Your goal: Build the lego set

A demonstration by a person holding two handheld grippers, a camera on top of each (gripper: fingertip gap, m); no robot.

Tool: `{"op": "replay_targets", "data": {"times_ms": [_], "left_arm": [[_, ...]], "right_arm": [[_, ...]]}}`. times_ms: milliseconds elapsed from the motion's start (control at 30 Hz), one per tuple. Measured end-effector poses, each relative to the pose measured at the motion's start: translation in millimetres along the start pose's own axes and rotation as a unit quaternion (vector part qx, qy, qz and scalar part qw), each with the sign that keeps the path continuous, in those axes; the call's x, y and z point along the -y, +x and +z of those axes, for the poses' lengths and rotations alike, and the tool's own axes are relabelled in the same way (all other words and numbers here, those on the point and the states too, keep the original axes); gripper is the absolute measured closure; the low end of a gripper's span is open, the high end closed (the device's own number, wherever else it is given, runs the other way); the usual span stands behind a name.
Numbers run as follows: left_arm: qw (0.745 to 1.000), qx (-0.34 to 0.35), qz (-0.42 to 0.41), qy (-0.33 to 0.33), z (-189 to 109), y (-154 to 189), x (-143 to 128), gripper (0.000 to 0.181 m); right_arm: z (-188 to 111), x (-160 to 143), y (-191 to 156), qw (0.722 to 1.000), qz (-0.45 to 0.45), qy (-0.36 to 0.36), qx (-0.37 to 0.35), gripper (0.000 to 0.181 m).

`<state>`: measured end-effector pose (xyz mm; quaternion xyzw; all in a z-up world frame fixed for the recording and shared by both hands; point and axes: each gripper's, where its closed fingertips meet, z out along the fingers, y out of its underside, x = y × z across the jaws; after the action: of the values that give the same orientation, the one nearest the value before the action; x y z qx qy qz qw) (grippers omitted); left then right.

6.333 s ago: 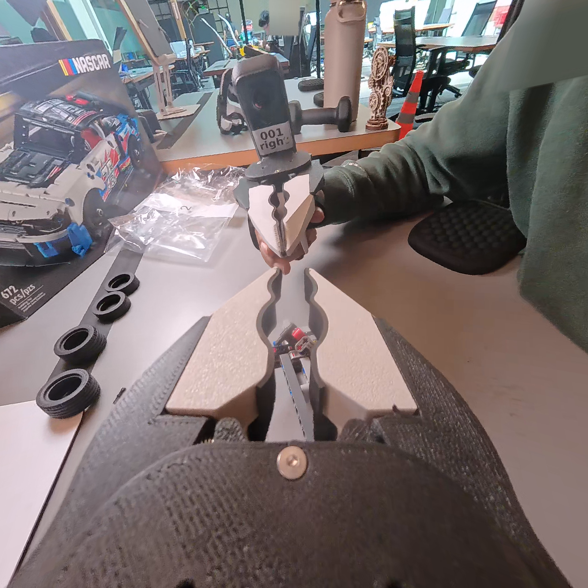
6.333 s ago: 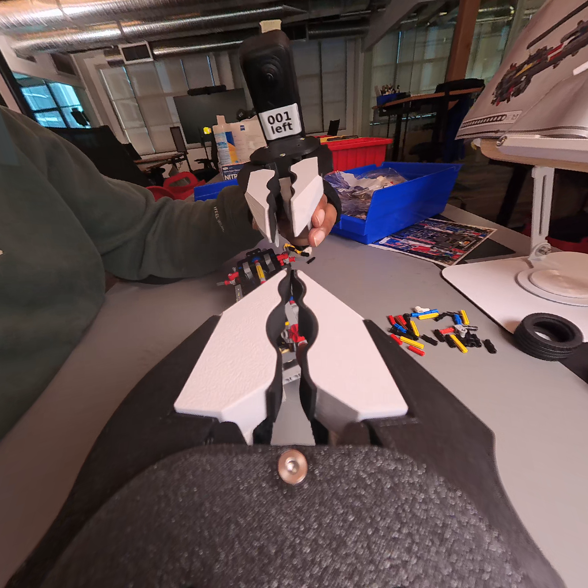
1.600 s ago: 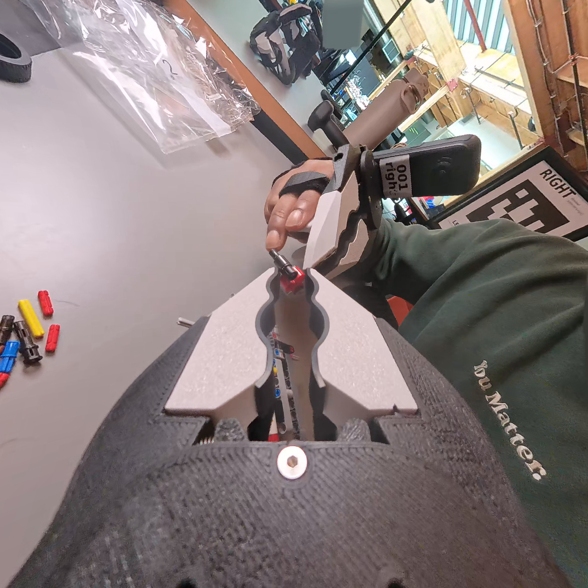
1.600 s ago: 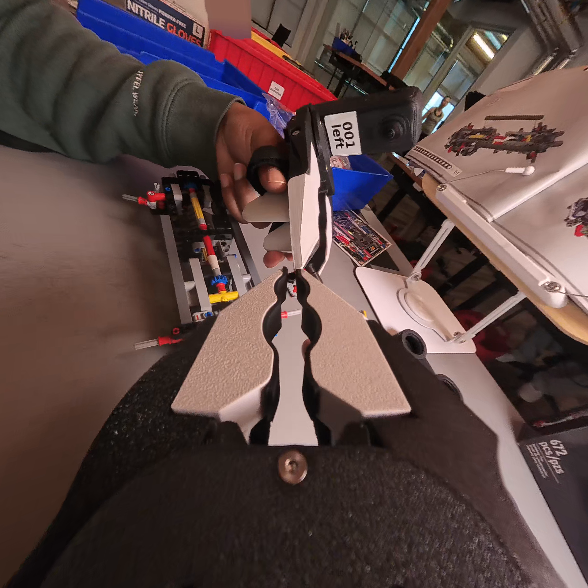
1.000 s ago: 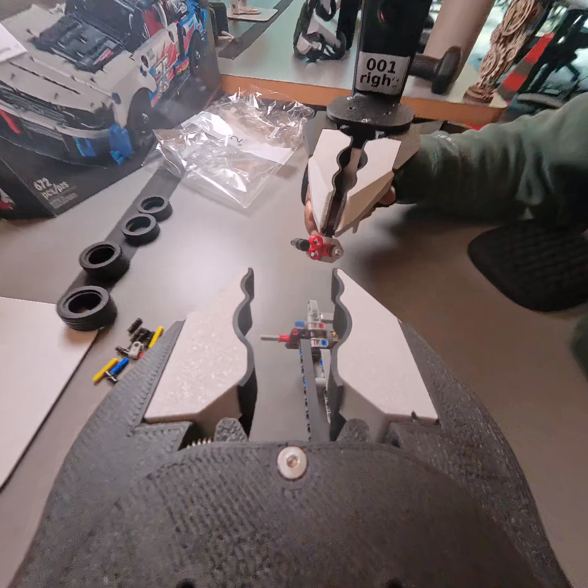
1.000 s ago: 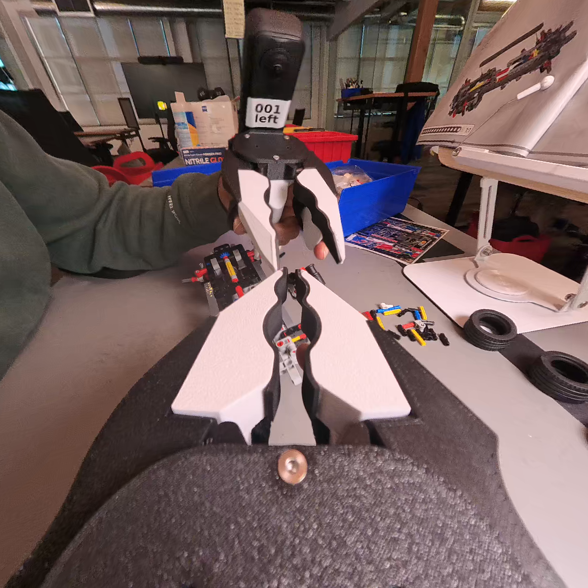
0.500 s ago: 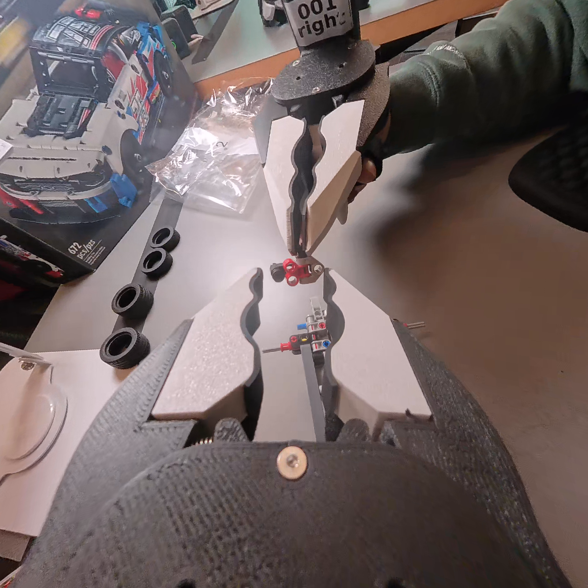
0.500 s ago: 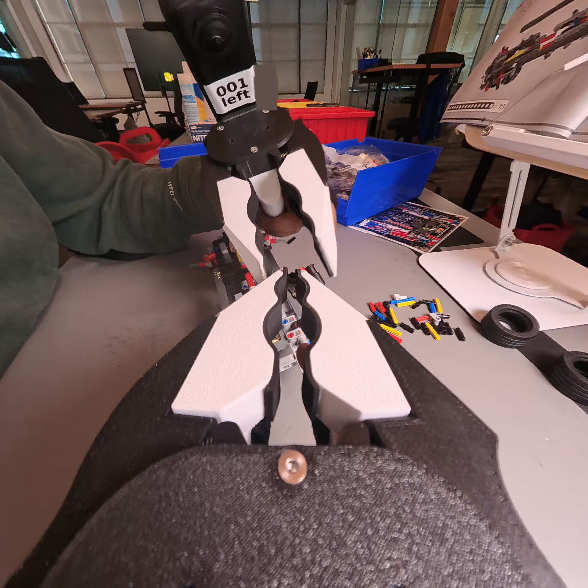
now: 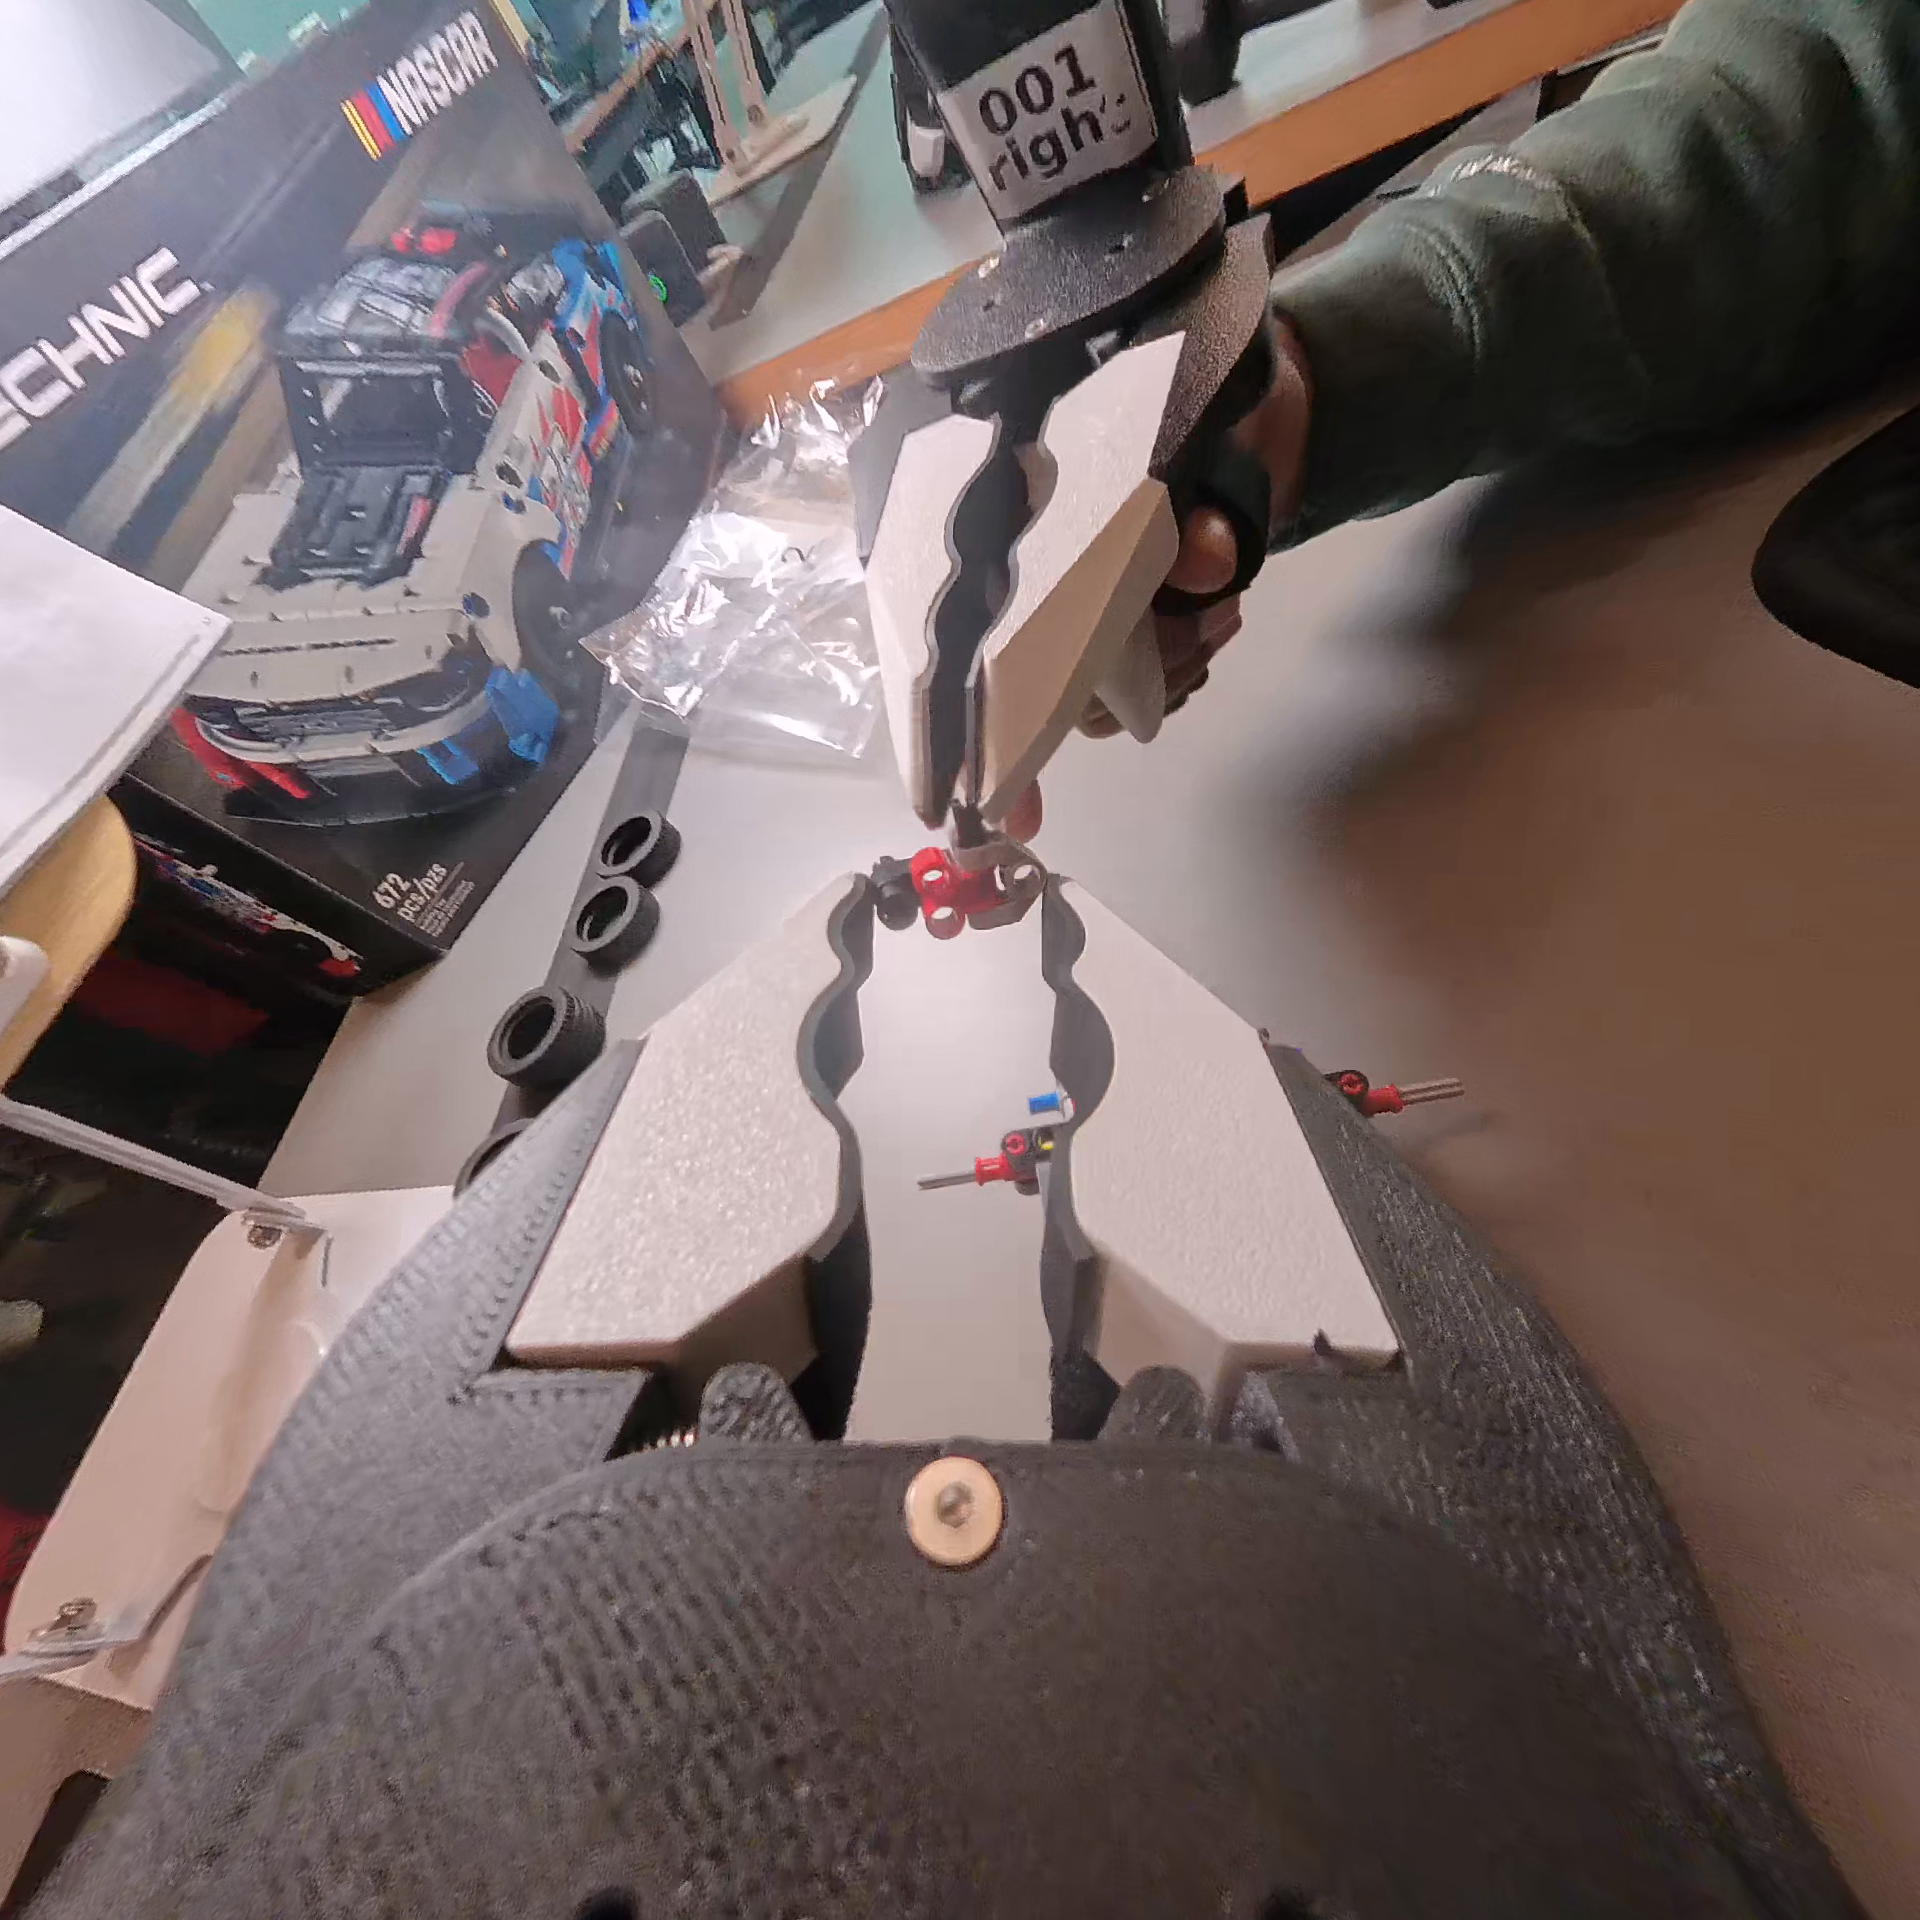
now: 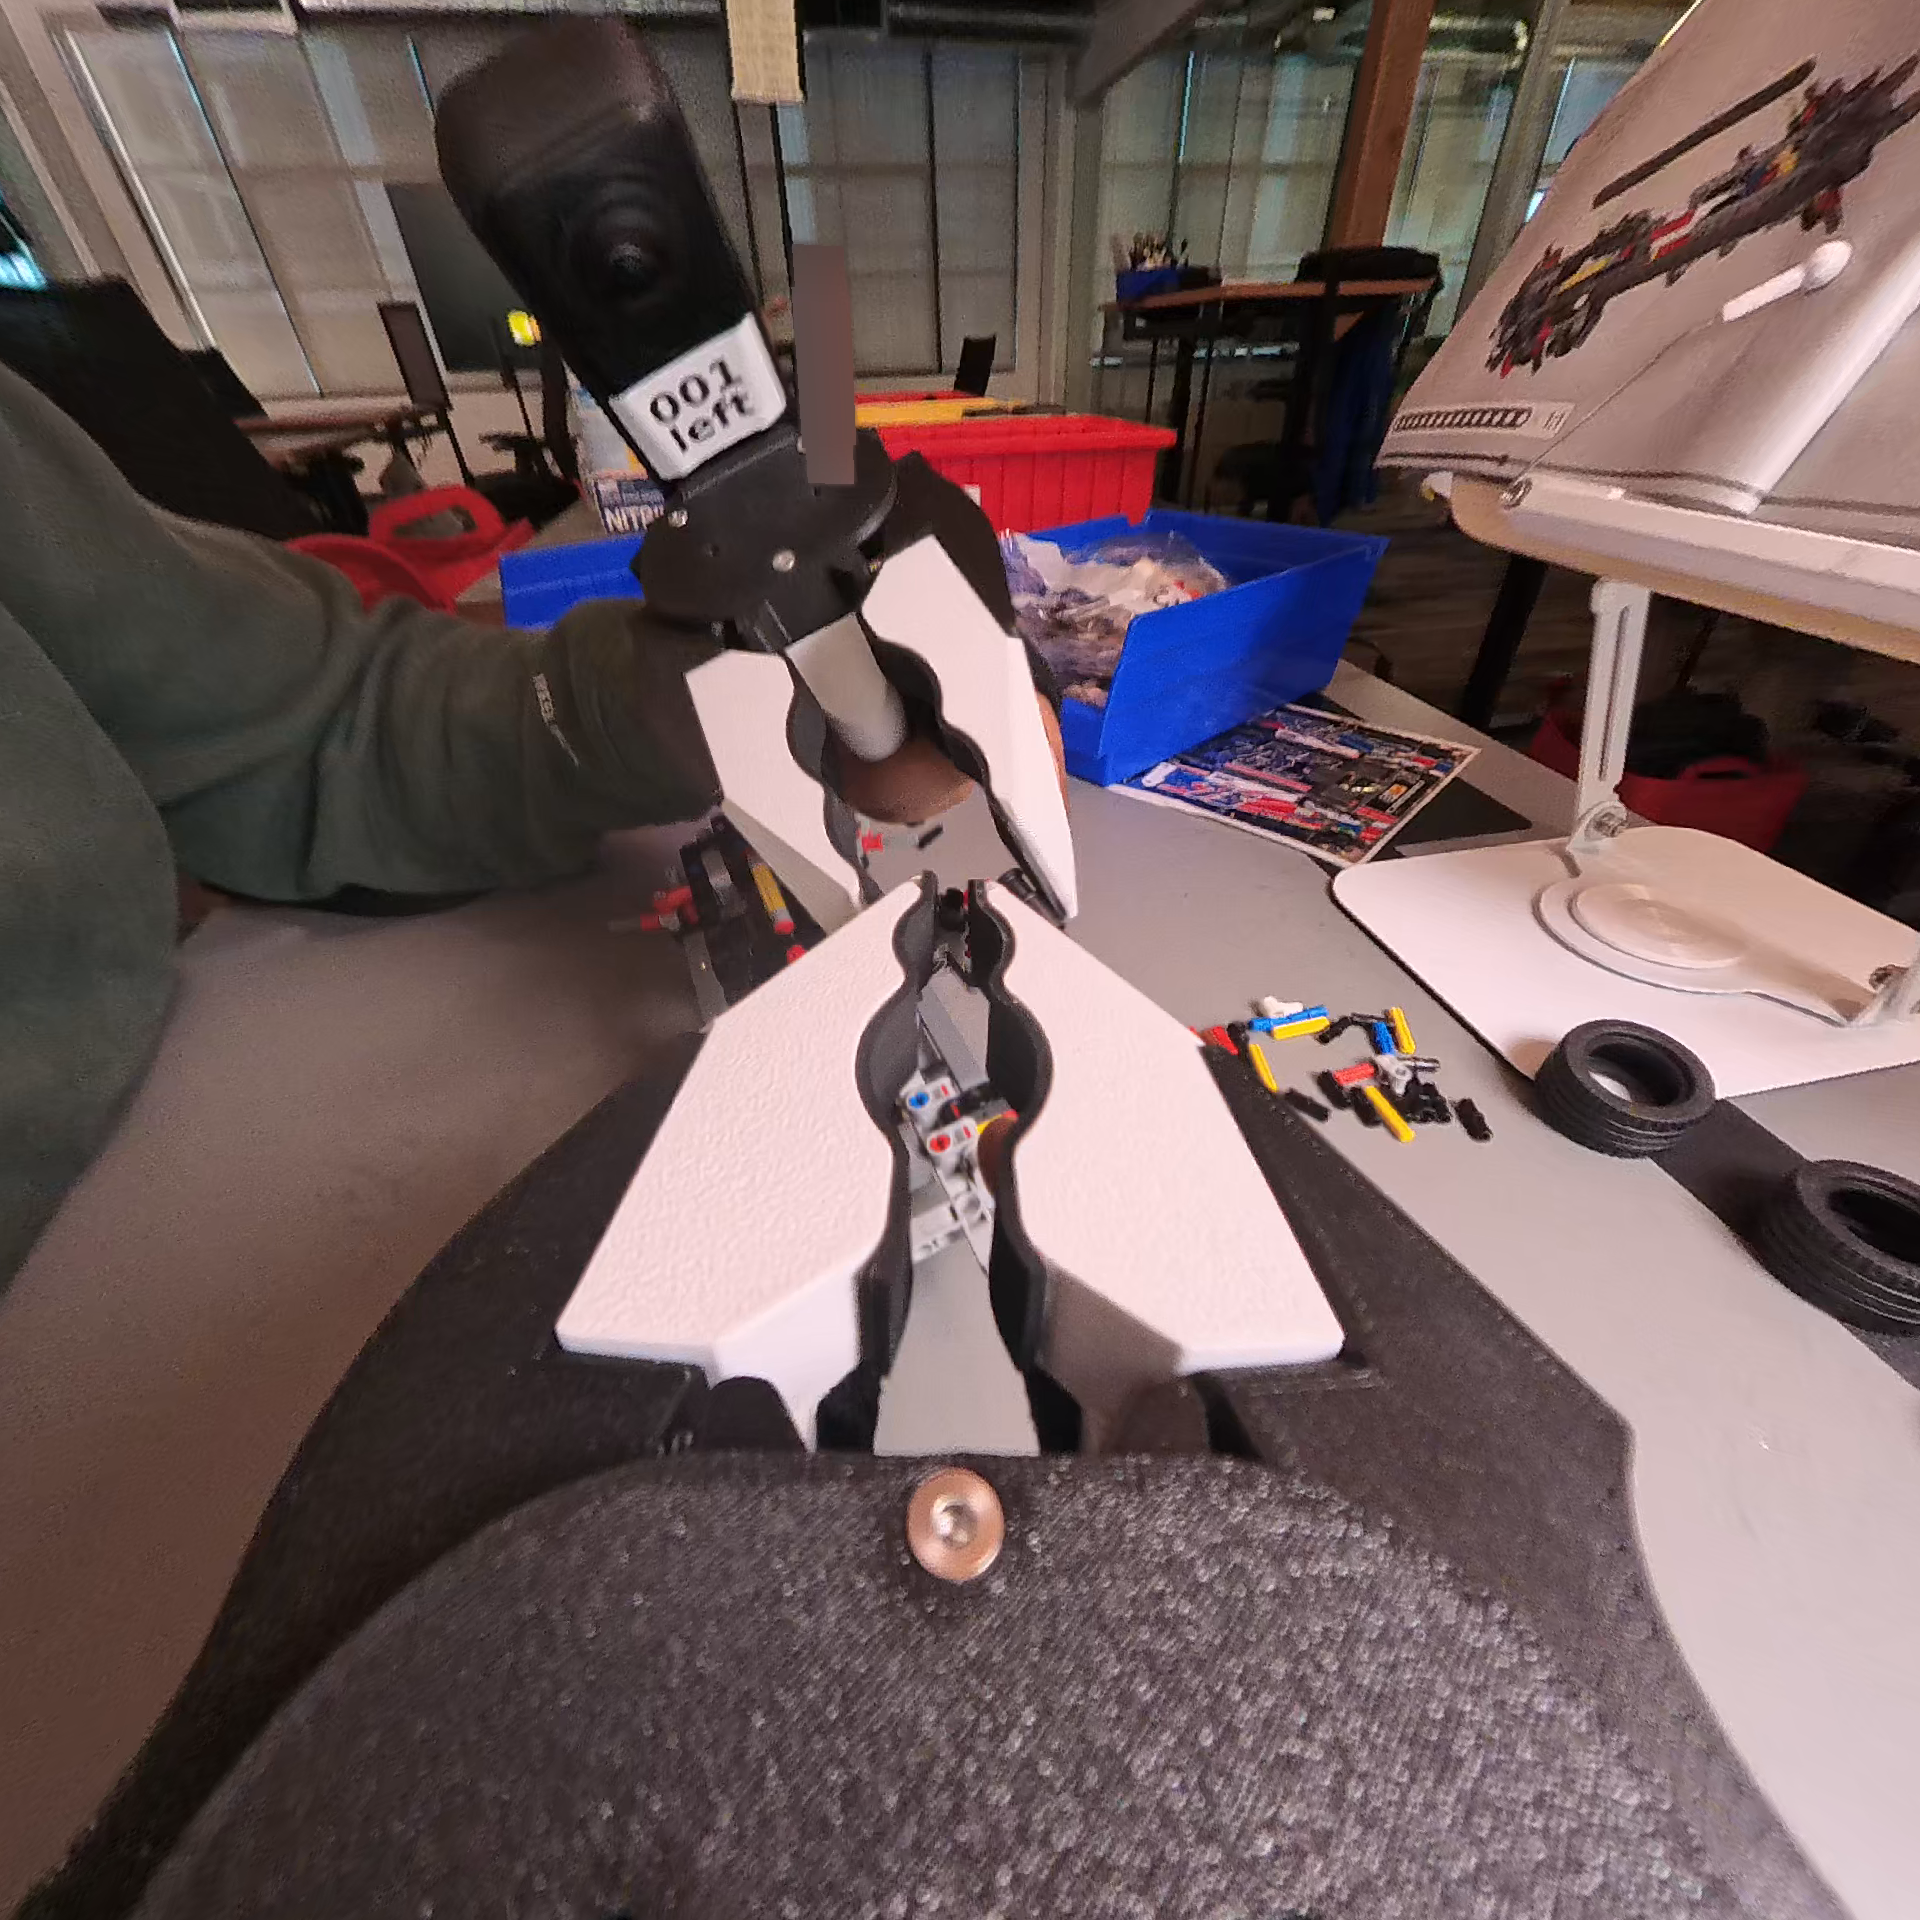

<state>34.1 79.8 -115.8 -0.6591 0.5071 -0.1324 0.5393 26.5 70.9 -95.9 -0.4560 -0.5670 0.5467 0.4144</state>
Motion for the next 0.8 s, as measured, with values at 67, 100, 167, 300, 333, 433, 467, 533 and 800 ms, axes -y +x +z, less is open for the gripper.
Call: {"op": "replay_targets", "data": {"times_ms": [67, 100, 167, 300, 333, 433, 467, 533, 800], "left_arm": [[1.000, 0.012, 0.011, 0.016, -3.8, -3.7, 5.1, 0.151], [0.999, 0.018, 0.018, 0.024, -5.5, -5.2, 8.1, 0.151], [0.998, 0.027, 0.028, 0.041, -8.2, -6.5, 14.3, 0.151], [0.995, 0.044, 0.052, 0.071, -12.5, -7.2, 24.9, 0.151], [0.994, 0.046, 0.056, 0.076, -13.3, -7.2, 26.9, 0.151], [0.993, 0.049, 0.067, 0.087, -14.9, -6.3, 30.2, 0.150], [0.992, 0.049, 0.071, 0.090, -15.2, -5.7, 31.1, 0.150], [0.990, 0.047, 0.083, 0.100, -15.8, -3.1, 33.9, 0.150], [0.983, 0.047, 0.132, 0.123, -17.3, 6.2, 42.0, 0.150]], "right_arm": [[-4.8, 9.6, 3.5, 0.999, 0.028, 0.030, 0.003, 0.171], [-7.7, 13.3, 6.1, 0.998, 0.047, 0.042, 0.007, 0.170], [-13.4, 18.6, 11.7, 0.994, 0.087, 0.064, 0.016, 0.169], [-15.7, 15.4, 13.6, 0.982, 0.167, 0.073, 0.053, 0.165], [-15.0, 13.5, 12.4, 0.979, 0.180, 0.071, 0.063, 0.165], [-13.2, 13.6, 3.9, 0.974, 0.193, 0.073, 0.090, 0.168], [-12.2, 14.0, 1.3, 0.974, 0.192, 0.071, 0.094, 0.168], [-9.5, 13.3, -2.5, 0.974, 0.191, 0.066, 0.098, 0.164], [-8.3, 21.4, -17.7, 0.956, 0.237, 0.078, 0.153, 0.157]]}}
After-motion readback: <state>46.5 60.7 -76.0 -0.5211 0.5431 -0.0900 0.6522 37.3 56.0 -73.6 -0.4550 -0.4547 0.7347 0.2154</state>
